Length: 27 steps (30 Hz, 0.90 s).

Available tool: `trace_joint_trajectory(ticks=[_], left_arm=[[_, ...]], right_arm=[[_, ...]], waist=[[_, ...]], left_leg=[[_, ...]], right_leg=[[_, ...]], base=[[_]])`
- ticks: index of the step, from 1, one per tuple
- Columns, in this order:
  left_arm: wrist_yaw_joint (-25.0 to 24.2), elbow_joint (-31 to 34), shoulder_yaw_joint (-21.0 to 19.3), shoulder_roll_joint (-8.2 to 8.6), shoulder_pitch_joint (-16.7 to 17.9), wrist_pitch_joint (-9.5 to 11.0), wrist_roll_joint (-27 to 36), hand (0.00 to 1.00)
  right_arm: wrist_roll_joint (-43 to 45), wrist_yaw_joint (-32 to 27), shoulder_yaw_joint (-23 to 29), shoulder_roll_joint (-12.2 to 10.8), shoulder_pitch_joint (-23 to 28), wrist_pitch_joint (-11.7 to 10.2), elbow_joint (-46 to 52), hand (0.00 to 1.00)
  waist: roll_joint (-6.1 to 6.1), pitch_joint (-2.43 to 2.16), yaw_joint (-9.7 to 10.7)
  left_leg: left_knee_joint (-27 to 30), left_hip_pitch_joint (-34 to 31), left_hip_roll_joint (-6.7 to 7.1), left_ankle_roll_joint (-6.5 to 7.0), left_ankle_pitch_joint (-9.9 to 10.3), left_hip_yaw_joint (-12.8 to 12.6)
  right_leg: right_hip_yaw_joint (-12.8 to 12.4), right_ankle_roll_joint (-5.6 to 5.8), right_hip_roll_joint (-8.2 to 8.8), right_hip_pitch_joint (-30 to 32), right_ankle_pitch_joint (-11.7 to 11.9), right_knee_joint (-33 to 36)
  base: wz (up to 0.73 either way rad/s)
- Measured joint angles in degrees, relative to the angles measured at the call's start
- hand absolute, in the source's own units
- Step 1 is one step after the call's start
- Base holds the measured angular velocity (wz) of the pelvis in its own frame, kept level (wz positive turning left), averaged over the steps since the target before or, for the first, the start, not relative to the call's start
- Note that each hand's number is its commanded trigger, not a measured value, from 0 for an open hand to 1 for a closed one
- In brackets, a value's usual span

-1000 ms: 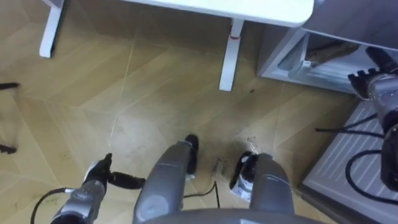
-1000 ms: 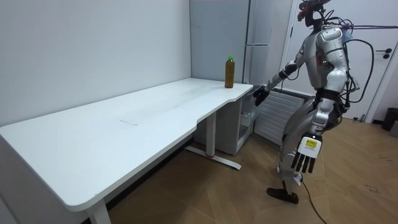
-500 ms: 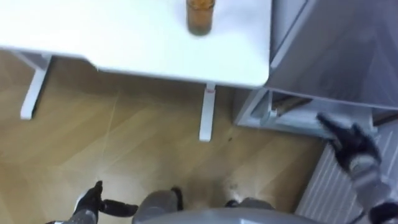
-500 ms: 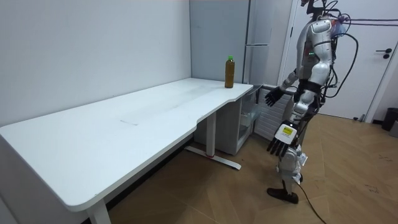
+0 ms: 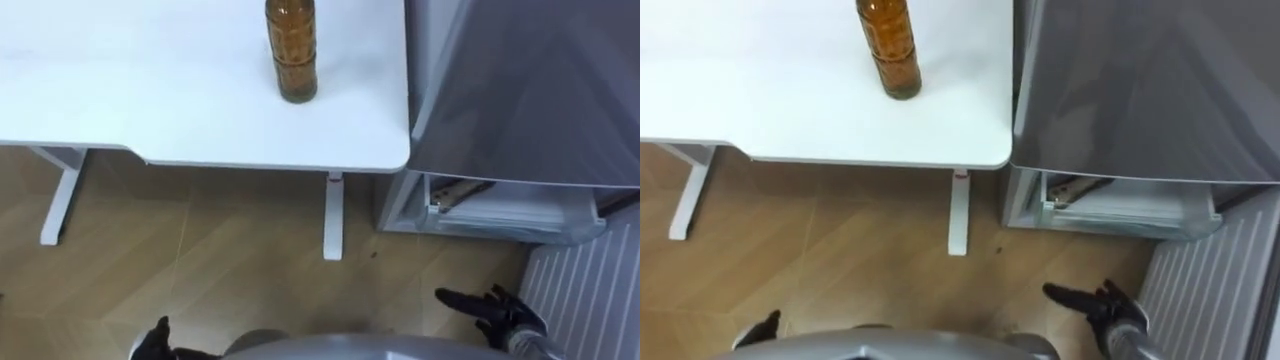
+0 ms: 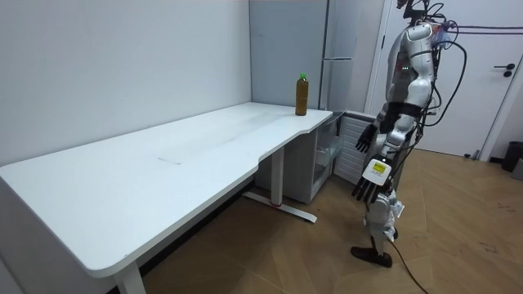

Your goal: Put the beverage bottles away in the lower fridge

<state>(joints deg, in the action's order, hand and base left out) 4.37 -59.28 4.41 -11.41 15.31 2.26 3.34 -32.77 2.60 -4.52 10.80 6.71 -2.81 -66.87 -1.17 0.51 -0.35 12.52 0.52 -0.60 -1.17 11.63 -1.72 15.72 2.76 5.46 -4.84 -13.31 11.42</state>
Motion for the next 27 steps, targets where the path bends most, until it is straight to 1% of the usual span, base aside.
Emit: trace_joint_trajectory(ticks=[1,3,5,7,9,12,13,14,16,18,19,21,22,24,25,27], left_arm=[[0.0,0.0,0.0,0.15,-0.1,0.0,0.2,0.00],[0.5,0.2,-0.1,0.20,-0.7,-0.3,0.5,0.00],[0.6,0.2,-0.4,0.27,-1.4,-0.8,0.7,0.00],[0.6,0.1,-1.9,0.59,-1.5,-1.0,1.7,0.00],[0.2,0.1,-4.6,1.31,-2.2,-1.2,1.8,0.00],[-0.1,0.2,-6.7,2.04,-2.9,-2.2,3.1,0.00],[-0.1,0.2,-6.7,2.04,-3.1,-2.3,3.8,0.00],[-0.1,0.3,-6.9,2.04,-3.4,-2.4,4.5,0.00],[0.1,0.3,-7.7,2.07,-3.5,-2.5,6.4,0.00],[0.8,0.2,-9.4,2.10,-3.6,-2.7,10.5,0.00],[1.2,0.2,-10.0,2.20,-3.5,-2.7,12.2,0.00],[2.5,0.5,-13.1,2.47,-3.2,-3.0,18.4,0.00],[3.2,0.5,-14.2,2.47,-3.1,-3.1,20.0,0.00],[6.3,1.5,-17.9,2.60,-3.3,-2.9,25.5,0.00],[7.0,1.6,-18.3,2.61,-3.3,-2.7,26.6,0.00],[10.2,2.0,-20.5,2.98,-3.4,-2.2,31.6,0.00]], right_arm=[[0.1,0.0,-0.1,-0.1,0.3,0.0,-0.1,0.00],[0.1,-0.5,-1.0,-0.2,0.6,0.5,-0.9,0.00],[0.0,-0.8,-0.8,-0.6,0.5,0.8,-2.5,0.00],[-0.3,-1.0,0.0,-1.1,0.9,1.4,-4.5,0.00],[0.2,-1.0,1.0,-1.8,1.3,2.2,-5.5,0.00],[3.7,-0.4,2.7,-1.8,1.0,3.0,-6.2,0.00],[4.3,-0.4,3.0,-1.8,1.0,3.0,-6.2,0.00],[5.7,-0.4,3.5,-1.8,0.8,3.3,-6.2,0.00],[6.6,-0.4,3.7,-1.7,0.3,4.1,-6.4,0.00],[7.7,-0.4,4.0,-1.6,0.0,4.8,-6.6,0.00],[8.1,-0.4,4.1,-1.5,-0.1,4.9,-6.6,0.00],[8.4,0.1,4.9,-1.4,0.2,5.4,-6.5,0.00],[8.4,0.1,5.1,-1.4,0.2,5.3,-6.4,0.00],[8.5,0.1,5.9,-1.4,0.4,5.3,-6.5,0.00],[8.5,0.1,6.0,-1.4,0.7,5.3,-6.5,0.00],[8.6,-0.1,6.6,-1.4,1.3,5.2,-6.0,0.00]], waist=[[-0.07,-0.01,0.0],[-0.39,-0.06,0.0],[-0.54,-0.08,0.2],[-0.79,-0.08,0.3],[-0.97,-0.13,0.2],[-0.88,-0.08,0.2],[-0.79,-0.04,0.2],[-0.65,-0.17,0.1],[-0.48,-0.03,0.1],[-0.34,-0.06,0.0],[-0.49,0.02,0.0],[-0.02,-0.13,-0.1],[-0.04,-0.14,0.0],[-0.02,-0.18,0.0],[0.05,-0.19,-0.1],[0.34,-0.29,-0.3]], left_leg=[[-0.1,0.1,0.01,0.01,0.0,0.0],[-0.4,0.2,-0.04,0.01,0.0,-0.5],[-0.5,0.4,-0.04,0.02,0.0,-0.5],[-0.9,0.9,-0.02,0.02,0.0,-0.6],[-0.9,1.4,-0.01,0.01,0.0,-0.7],[-1.0,1.9,-0.09,-0.03,0.0,-1.4],[-1.0,2.0,-0.11,-0.04,0.1,-1.5],[-1.0,2.3,-0.14,-0.03,0.2,-1.5],[-1.2,3.0,-0.15,-0.03,0.2,-1.7],[-1.3,4.2,-0.25,-0.02,0.5,-2.3],[-1.3,4.3,-0.27,0.00,0.6,-2.4],[-1.4,5.0,-0.37,0.04,0.8,-2.9],[-1.4,5.1,-0.39,0.06,0.9,-2.9],[-1.3,5.2,-0.40,0.07,0.9,-2.9],[-1.3,5.2,-0.41,0.07,0.9,-2.9],[-1.4,5.2,-0.44,0.06,0.9,-3.0]], right_leg=[[-0.1,0.01,-0.02,-0.1,0.0,-0.1],[-1.2,0.01,-0.19,-0.1,0.0,-0.3],[-1.2,0.05,-0.27,-0.1,0.2,-0.8],[-1.3,0.07,-0.27,-0.4,0.2,-0.9],[-1.5,0.07,-0.27,-1.0,0.2,-1.0],[-2.2,0.07,-0.32,-1.1,0.2,-1.0],[-2.4,0.07,-0.34,-1.1,0.2,-1.0],[-2.8,0.07,-0.40,-1.3,0.2,-1.0],[-3.1,0.07,-0.41,-1.8,0.2,-1.1],[-3.6,0.07,-0.60,-2.9,0.2,-1.5],[-3.7,0.08,-0.64,-3.1,0.2,-1.7],[-4.6,0.09,-0.72,-3.4,0.3,-1.6],[-4.6,0.09,-0.73,-3.5,0.2,-1.6],[-4.6,0.10,-0.73,-3.6,0.3,-1.5],[-4.5,0.11,-0.74,-3.6,0.3,-1.5],[-4.5,0.11,-0.77,-3.5,0.3,-1.4]], base=[[-0.04],[-0.10],[-0.04],[0.00],[0.00],[-0.11],[-0.10],[-0.09],[-0.07],[-0.12],[-0.11],[-0.10],[-0.06],[0.00],[0.00],[-0.02]])
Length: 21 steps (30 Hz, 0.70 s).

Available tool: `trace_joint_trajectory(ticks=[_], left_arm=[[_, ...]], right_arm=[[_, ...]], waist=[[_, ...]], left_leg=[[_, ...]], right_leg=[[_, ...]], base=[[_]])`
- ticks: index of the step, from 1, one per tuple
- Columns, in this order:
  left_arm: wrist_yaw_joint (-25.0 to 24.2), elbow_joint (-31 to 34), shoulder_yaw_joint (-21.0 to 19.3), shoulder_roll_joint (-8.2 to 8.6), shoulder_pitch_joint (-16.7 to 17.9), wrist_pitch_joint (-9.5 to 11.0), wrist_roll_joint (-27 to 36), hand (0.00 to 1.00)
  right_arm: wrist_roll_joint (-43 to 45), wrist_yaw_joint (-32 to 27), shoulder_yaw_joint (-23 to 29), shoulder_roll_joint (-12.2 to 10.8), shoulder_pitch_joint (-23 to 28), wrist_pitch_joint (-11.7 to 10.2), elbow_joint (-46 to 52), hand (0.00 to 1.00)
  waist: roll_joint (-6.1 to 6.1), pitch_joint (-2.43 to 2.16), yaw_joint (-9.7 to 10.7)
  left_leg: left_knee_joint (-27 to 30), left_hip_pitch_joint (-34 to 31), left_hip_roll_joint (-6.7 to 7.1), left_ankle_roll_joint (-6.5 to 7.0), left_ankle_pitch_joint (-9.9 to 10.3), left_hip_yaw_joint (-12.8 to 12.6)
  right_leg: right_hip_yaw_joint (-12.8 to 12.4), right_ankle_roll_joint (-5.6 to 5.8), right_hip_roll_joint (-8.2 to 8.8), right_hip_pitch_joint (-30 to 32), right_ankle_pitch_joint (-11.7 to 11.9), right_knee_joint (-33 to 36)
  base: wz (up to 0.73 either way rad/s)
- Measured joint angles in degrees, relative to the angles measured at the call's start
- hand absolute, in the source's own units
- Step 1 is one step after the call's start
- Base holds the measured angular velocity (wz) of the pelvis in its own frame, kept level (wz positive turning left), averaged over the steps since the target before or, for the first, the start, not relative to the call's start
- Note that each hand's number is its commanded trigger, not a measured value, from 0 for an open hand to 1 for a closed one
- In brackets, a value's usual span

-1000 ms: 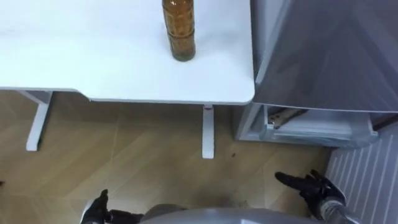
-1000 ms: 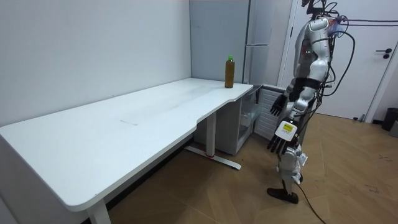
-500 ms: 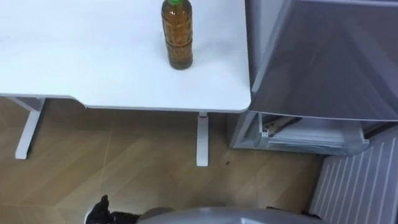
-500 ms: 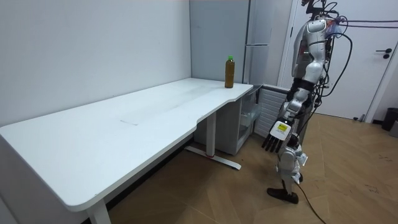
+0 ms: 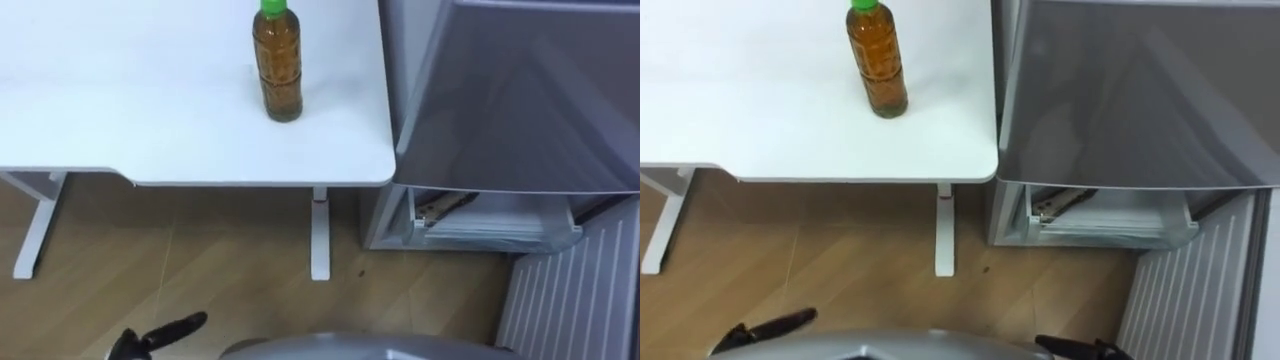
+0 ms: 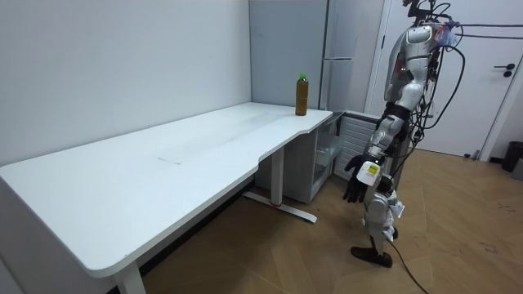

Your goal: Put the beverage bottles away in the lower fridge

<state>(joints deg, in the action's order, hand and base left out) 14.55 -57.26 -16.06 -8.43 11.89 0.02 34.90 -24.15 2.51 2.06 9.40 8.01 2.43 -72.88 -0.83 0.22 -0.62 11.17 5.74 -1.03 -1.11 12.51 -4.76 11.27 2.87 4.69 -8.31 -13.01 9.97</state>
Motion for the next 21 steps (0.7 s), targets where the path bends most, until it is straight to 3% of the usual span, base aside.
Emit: trace_joint_trajectory(ticks=[4,10,15,19,21], left_arm=[[6.3,5.6,-3.4,0.19,-0.1,0.2,3.2,0.00],[16.2,17.0,-4.6,-0.15,-0.9,3.9,1.5,0.00],[24.1,26.1,-4.4,-0.15,-2.0,6.9,-4.9,0.00],[27.1,32.6,-3.7,0.32,-2.1,7.7,-11.4,0.00],[28.8,38.9,-3.7,0.42,-2.3,8.2,-15.5,0.00]], right_arm=[[3.4,-0.3,1.5,0.0,-0.1,0.1,1.3,0.00],[8.8,-1.1,2.2,0.1,1.6,-0.4,4.2,0.00],[11.3,-1.0,2.7,0.0,2.0,-1.2,4.8,0.00],[12.0,-0.9,2.7,-0.1,2.1,-1.9,5.6,0.00],[12.5,-1.0,2.7,-0.4,2.1,-2.0,6.6,0.00]], waist=[[0.13,0.00,-0.2],[0.32,-0.10,-0.8],[0.14,-0.27,-1.2],[0.26,-0.31,-1.3],[0.09,-0.38,-1.3]], left_leg=[[-0.1,0.0,-0.29,-0.15,0.1,-0.3],[-0.1,0.0,-0.46,-0.21,0.1,-0.4],[-0.3,0.1,-0.45,-0.21,0.1,-0.3],[-0.4,0.4,-0.46,-0.22,0.1,-0.4],[-0.4,0.3,-0.48,-0.22,0.1,-0.1]], right_leg=[[-0.2,-0.17,-0.24,0.2,0.1,0.1],[-0.5,-0.33,-0.44,0.3,0.2,0.1],[-0.5,-0.34,-0.47,0.3,0.3,0.1],[-0.9,-0.36,-0.55,0.3,0.3,0.1],[-0.8,-0.37,-0.58,0.2,0.4,0.1]], base=[[-0.04],[-0.02],[0.00],[-0.03],[0.00]])
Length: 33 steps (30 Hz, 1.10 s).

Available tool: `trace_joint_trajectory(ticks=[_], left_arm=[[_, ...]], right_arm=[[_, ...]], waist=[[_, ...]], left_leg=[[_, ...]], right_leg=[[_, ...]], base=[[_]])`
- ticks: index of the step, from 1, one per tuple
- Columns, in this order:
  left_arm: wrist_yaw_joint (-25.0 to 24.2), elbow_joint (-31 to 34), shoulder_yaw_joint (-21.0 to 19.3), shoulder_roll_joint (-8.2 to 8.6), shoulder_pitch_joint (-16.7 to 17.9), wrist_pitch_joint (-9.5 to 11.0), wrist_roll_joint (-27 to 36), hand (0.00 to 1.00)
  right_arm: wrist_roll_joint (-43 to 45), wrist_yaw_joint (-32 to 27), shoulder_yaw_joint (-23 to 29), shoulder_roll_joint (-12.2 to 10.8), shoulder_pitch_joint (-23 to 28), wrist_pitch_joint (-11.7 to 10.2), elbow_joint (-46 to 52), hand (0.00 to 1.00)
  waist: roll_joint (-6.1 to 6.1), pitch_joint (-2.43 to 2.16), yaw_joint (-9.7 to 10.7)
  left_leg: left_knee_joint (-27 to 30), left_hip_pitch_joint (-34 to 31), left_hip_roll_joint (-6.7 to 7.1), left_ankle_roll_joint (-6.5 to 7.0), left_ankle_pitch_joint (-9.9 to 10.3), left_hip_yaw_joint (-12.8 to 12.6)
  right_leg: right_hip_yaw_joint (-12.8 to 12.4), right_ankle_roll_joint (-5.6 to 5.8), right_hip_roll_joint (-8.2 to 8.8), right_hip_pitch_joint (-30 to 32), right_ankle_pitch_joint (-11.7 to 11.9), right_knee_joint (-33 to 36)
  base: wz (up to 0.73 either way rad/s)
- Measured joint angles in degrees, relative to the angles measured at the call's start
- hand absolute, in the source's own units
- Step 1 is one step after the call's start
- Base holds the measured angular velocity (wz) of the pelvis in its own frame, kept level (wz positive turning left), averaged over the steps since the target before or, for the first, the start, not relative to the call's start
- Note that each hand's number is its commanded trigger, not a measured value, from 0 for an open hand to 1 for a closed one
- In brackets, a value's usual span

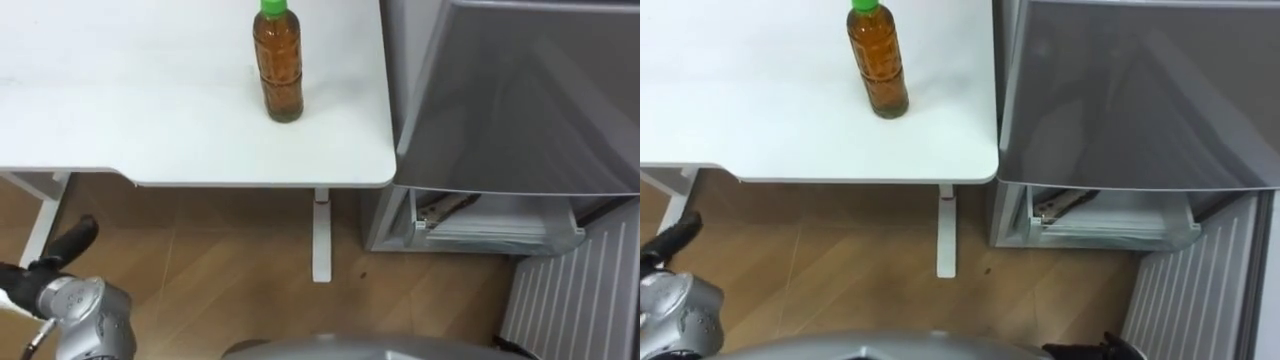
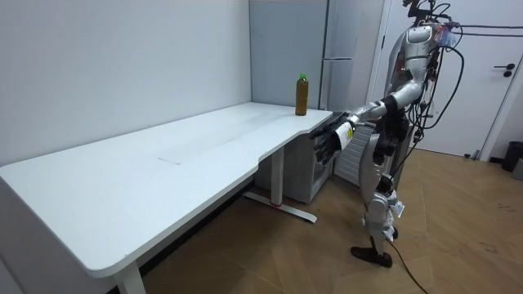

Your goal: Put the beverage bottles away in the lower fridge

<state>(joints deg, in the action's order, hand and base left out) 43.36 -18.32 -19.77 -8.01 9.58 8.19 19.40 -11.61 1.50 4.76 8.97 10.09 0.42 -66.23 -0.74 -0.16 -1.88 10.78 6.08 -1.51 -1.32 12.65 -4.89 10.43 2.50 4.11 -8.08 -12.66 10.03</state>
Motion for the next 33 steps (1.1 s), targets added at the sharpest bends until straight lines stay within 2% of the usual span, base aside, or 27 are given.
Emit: trace_joint_trajectory(ticks=[3,7,10,12,14,19,23,28,31,33], left_arm=[[0.3,4.2,0.9,-1.00,-0.6,2.0,-3.9,0.00],[-0.8,7.2,3.2,-1.66,-2.2,1.8,-9.3,0.00],[-1.7,14.4,4.5,-1.63,-2.1,1.6,-13.9,0.00],[-2.5,20.6,4.5,-1.67,-1.8,1.7,-16.1,0.00],[-3.8,23.3,4.7,-1.77,-1.9,2.0,-17.0,0.00],[-8.2,24.0,6.5,-1.84,-1.9,2.1,-17.0,0.00],[-14.4,24.2,9.3,-1.95,-2.3,2.1,-12.6,0.00],[-22.4,24.2,10.0,-1.82,-3.7,1.8,-7.3,0.00],[-26.7,23.9,10.9,-1.82,-3.7,1.6,-5.6,0.00],[-29.5,23.9,11.8,-1.81,-3.7,0.9,-4.8,0.00]], right_arm=[[0.7,0.0,-0.1,-0.4,-0.3,-0.6,0.3,0.00],[0.6,0.5,-0.4,-0.4,-0.4,-0.7,0.3,0.00],[0.6,1.1,-0.2,-0.4,-0.5,-1.3,-0.3,0.00],[0.6,1.4,-0.1,-0.4,-0.6,-2.1,-0.6,0.00],[0.6,1.8,0.0,-0.3,-0.6,-2.3,-0.8,0.00],[0.5,2.4,1.1,-0.2,-0.6,-2.4,-1.0,0.00],[-0.9,2.5,0.9,-0.5,-0.9,-2.4,-1.1,0.00],[-0.8,2.6,0.9,-0.5,-1.2,-2.5,-1.4,0.00],[-0.9,3.0,0.9,-0.4,-1.3,-3.3,-2.3,0.00],[-1.3,3.0,0.9,-0.4,-2.0,-3.5,-3.7,0.00]], waist=[[0.08,-0.01,0.4],[0.22,0.02,0.2],[0.22,0.03,0.6],[0.31,0.01,1.5],[0.63,0.06,2.0],[1.18,0.05,3.4],[1.08,0.14,3.8],[0.82,0.43,3.8],[0.66,0.59,3.8],[0.37,0.90,4.1]], left_leg=[[0.1,0.0,0.02,0.00,0.0,0.2],[0.4,-0.5,0.04,0.01,0.0,0.4],[0.3,-0.7,0.04,0.01,0.0,0.5],[0.3,-0.9,0.05,0.01,0.0,0.6],[0.5,-0.7,0.07,0.01,0.0,0.5],[0.6,-0.4,0.07,0.01,0.0,0.3],[0.6,-0.4,0.08,0.02,0.0,0.4],[0.5,-0.5,-0.09,0.02,0.0,0.2],[0.5,-0.4,-0.09,0.02,0.0,0.0],[0.5,-0.5,-0.08,0.01,0.0,0.0]], right_leg=[[0.2,0.00,0.02,-0.1,0.1,-0.2],[0.5,0.01,0.02,-0.1,0.3,-0.3],[0.7,0.00,0.02,-0.1,0.3,-0.3],[0.8,0.00,0.01,-0.4,0.3,-0.3],[0.6,0.00,0.03,-0.6,0.3,-0.4],[0.3,0.01,0.03,-0.3,0.3,-0.4],[0.4,0.02,0.05,-0.9,0.3,-0.4],[-0.2,-0.06,-0.14,-0.1,0.4,-0.3],[-0.3,-0.06,-0.14,0.0,0.4,-0.3],[-0.6,-0.06,-0.15,0.0,0.4,-0.3]], base=[[0.01],[0.05],[0.01],[0.00],[-0.02],[-0.02],[0.01],[-0.04],[-0.03],[0.00]])
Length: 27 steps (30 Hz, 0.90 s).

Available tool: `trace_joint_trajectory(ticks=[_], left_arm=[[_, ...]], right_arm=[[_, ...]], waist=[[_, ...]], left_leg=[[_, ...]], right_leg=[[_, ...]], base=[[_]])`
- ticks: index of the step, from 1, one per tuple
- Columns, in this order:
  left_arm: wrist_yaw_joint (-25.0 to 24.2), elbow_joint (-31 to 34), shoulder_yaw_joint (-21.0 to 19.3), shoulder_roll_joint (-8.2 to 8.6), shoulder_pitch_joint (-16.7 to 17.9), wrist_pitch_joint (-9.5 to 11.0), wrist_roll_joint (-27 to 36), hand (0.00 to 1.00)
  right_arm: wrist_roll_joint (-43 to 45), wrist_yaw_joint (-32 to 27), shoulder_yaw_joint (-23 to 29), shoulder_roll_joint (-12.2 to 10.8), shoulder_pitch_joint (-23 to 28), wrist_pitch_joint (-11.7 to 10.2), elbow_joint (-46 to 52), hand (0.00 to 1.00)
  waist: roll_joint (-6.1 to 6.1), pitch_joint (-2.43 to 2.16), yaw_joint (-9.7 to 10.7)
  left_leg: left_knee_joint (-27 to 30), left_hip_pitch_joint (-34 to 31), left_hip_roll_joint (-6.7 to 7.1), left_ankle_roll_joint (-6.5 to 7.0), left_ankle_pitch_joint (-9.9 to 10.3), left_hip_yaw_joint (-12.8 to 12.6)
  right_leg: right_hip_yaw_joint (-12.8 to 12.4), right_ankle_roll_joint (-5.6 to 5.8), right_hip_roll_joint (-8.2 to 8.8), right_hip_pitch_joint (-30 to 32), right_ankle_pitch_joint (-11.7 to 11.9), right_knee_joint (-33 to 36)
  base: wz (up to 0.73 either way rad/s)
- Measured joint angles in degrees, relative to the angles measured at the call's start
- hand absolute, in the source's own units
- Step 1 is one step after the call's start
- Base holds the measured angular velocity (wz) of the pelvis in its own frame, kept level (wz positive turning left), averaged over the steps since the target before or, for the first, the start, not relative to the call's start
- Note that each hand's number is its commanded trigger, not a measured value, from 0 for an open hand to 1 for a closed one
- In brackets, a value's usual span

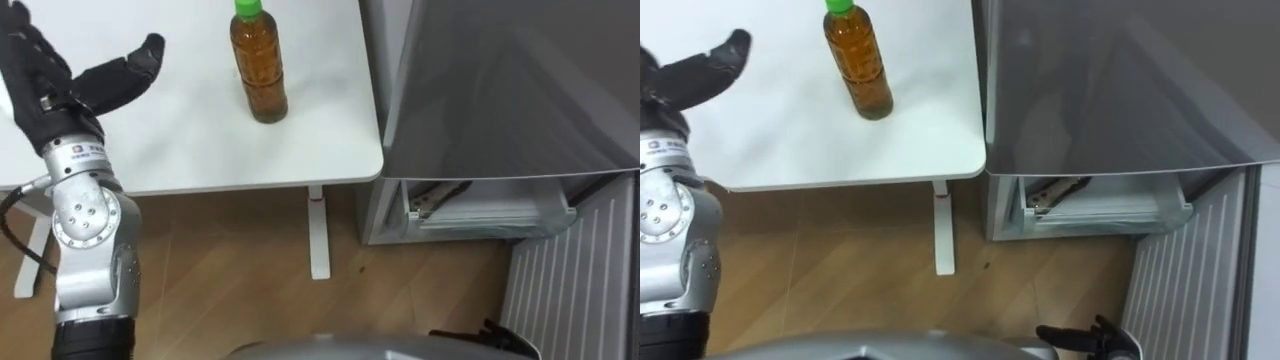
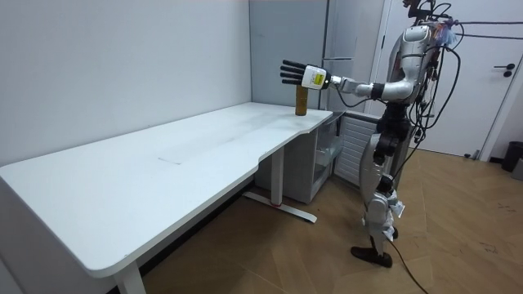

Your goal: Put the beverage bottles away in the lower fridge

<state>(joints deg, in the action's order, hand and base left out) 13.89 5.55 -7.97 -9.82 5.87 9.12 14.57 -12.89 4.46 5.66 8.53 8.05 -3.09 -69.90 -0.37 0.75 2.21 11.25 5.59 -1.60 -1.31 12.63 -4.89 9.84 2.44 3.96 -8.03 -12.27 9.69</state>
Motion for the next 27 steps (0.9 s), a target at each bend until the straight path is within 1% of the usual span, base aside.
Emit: trace_joint_trajectory(ticks=[4,6,11,13,15,17,20,24,26,27], left_arm=[[-3.1,0.0,0.5,0.00,0.0,-2.0,1.8,0.00],[-5.4,0.0,0.5,0.00,0.0,-3.1,2.3,0.00],[-9.0,-0.1,0.5,-0.01,0.0,-5.2,2.3,0.00],[-10.1,-0.1,0.6,-0.01,0.0,-5.9,2.2,0.00],[-11.2,-0.2,0.6,-0.01,0.0,-7.3,2.1,0.00],[-12.0,-0.5,0.6,-0.02,-0.1,-8.2,1.9,0.00],[-12.9,-2.5,0.6,-0.02,-1.7,-9.7,1.7,0.00],[-13.2,-3.6,0.5,-0.10,-3.4,-11.7,0.9,0.00],[-13.4,-3.5,0.5,-0.12,-3.9,-11.9,0.9,0.00],[-13.4,-3.5,0.5,-0.24,-4.7,-12.3,1.0,0.00]], right_arm=[[0.0,-0.2,0.0,0.0,-0.8,0.1,-1.2,0.00],[0.0,-0.3,0.0,0.0,-0.9,0.1,-1.2,0.00],[0.1,-0.6,0.1,0.0,-0.9,0.3,-1.4,0.00],[0.1,-0.6,0.1,0.1,-1.0,0.6,-1.4,0.00],[0.1,-0.5,0.1,0.1,-1.3,1.3,-1.4,0.00],[0.1,-0.5,0.1,0.1,-1.4,1.5,-1.4,0.00],[0.0,0.0,0.3,0.1,-1.4,2.1,-1.4,0.00],[0.0,0.3,0.6,0.2,-1.8,3.7,-1.4,0.00],[0.0,0.5,0.7,0.2,-2.0,4.0,-1.4,0.00],[0.0,0.4,0.6,0.3,-2.4,4.2,-1.4,0.00]], waist=[[-0.10,0.03,0.5],[-0.01,-0.01,0.6],[0.27,-0.18,1.1],[0.34,-0.23,1.3],[0.40,-0.27,1.9],[0.42,-0.28,2.3],[0.43,-0.30,2.3],[0.39,-0.33,2.3],[0.51,-0.39,2.4],[0.59,-0.42,2.5]], left_leg=[[-0.2,0.0,0.01,0.00,0.0,-0.1],[-0.2,0.0,0.00,0.00,0.0,-0.4],[0.0,0.0,0.01,0.00,0.0,-0.5],[0.0,0.0,0.00,0.00,0.0,-0.4],[0.1,0.0,0.00,0.00,0.0,-0.4],[0.1,0.1,0.00,0.00,0.0,-0.4],[0.2,0.1,-0.03,0.01,0.0,-0.4],[0.3,0.1,-0.05,0.01,0.0,-0.4],[0.3,0.0,-0.06,0.01,0.0,-0.4],[0.3,-0.1,-0.07,0.01,0.0,-0.4]], right_leg=[[-0.2,0.00,-0.02,0.1,0.0,0.0],[-0.2,0.00,-0.03,0.0,0.0,0.0],[-0.3,0.00,-0.03,-0.1,0.0,0.0],[-0.3,-0.01,-0.03,-0.1,0.0,0.0],[-0.3,-0.01,-0.03,-0.1,0.0,0.0],[-0.3,-0.03,-0.03,-0.1,0.0,0.1],[-0.4,-0.04,-0.06,-0.1,0.1,0.1],[-0.5,-0.04,-0.09,0.0,0.2,0.1],[-0.5,-0.04,-0.09,0.0,0.2,0.1],[-0.5,-0.05,-0.10,0.0,0.2,0.1]], base=[[-0.01],[-0.06],[-0.01],[0.00],[0.00],[0.00],[0.00],[0.00],[0.00],[0.00]])
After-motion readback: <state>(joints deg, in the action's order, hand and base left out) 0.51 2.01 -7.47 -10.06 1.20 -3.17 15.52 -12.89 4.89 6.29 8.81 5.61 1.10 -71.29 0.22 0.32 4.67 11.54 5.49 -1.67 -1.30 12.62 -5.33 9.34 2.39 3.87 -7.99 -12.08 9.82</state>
